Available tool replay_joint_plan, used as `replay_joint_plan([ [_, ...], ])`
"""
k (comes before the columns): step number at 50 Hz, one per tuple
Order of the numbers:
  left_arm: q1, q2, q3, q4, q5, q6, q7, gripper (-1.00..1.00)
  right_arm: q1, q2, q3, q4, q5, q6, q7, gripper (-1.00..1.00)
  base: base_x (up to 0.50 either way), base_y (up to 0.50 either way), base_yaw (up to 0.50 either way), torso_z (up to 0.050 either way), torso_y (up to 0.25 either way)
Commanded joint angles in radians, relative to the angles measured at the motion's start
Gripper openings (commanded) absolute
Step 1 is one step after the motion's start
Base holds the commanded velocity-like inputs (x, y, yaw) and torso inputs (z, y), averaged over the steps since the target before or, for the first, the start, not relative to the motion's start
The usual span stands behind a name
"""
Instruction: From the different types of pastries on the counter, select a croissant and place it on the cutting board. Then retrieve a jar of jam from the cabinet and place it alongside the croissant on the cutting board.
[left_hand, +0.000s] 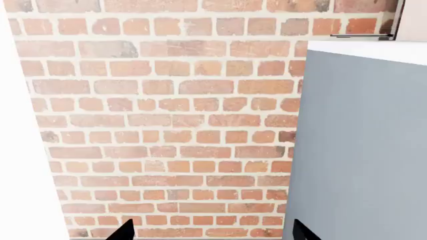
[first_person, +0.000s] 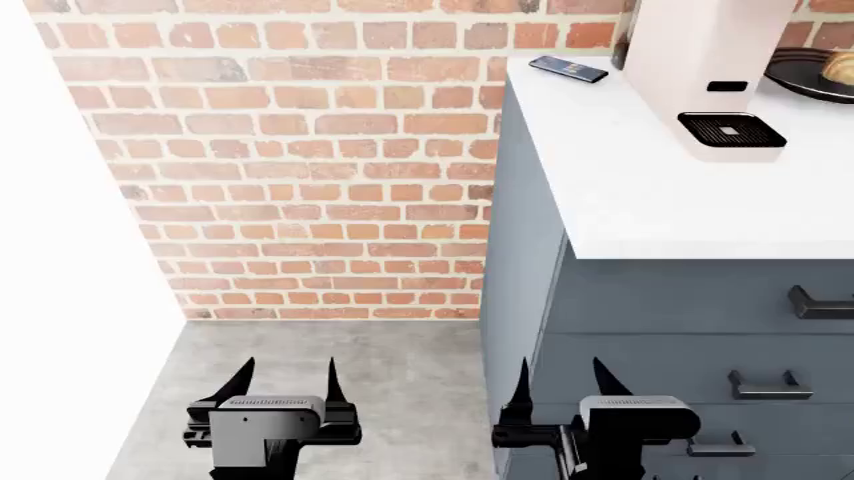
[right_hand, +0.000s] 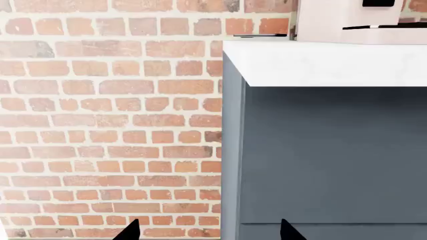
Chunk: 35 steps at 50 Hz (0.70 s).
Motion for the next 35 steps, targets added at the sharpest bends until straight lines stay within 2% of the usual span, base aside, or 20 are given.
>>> replay_joint_plan([
  [1,-0.001,-0.017,0.019,0.007,-0.011,-0.008,-0.018,1.0,0.0,0.016,-0.021,-0.003,0.013,0.004,0.02,1.0,0.0,0.0,0.0,0.0,0.0],
  [8,0.006,-0.048,0.058,0.086,0.013,-0.023,-0.061,1.0,0.004,0.042,-0.051,-0.036,0.019,0.03,0.053,1.0,0.0,0.0,0.0,0.0,0.0],
  [13,0.019,-0.073,0.07,0.195,-0.042,-0.061,-0.024,1.0,0.008,0.065,-0.064,-0.101,0.009,0.085,0.066,1.0,0.0,0.0,0.0,0.03,-0.012],
  [22,-0.046,-0.137,0.101,0.417,-0.012,-0.289,-0.005,1.0,0.045,0.111,-0.057,-0.283,0.017,0.253,0.068,1.0,0.0,0.0,0.0,0.05,0.0],
  [27,-0.122,-0.151,0.087,0.536,-0.024,-0.473,-0.003,1.0,0.086,0.14,-0.052,-0.372,0.023,0.357,0.059,1.0,0.0,0.0,0.0,0.05,0.0],
  [30,-0.235,-0.169,0.073,0.674,-0.043,-0.687,0.01,1.0,0.144,0.182,-0.033,-0.511,0.034,0.51,0.036,1.0,0.0,-0.5,0.0,0.05,0.0],
  [35,-0.294,-0.18,0.065,0.737,-0.054,-0.786,0.013,1.0,0.181,0.205,-0.017,-0.585,0.051,0.599,0.024,1.0,0.0,-0.5,0.0,0.05,0.0],
])
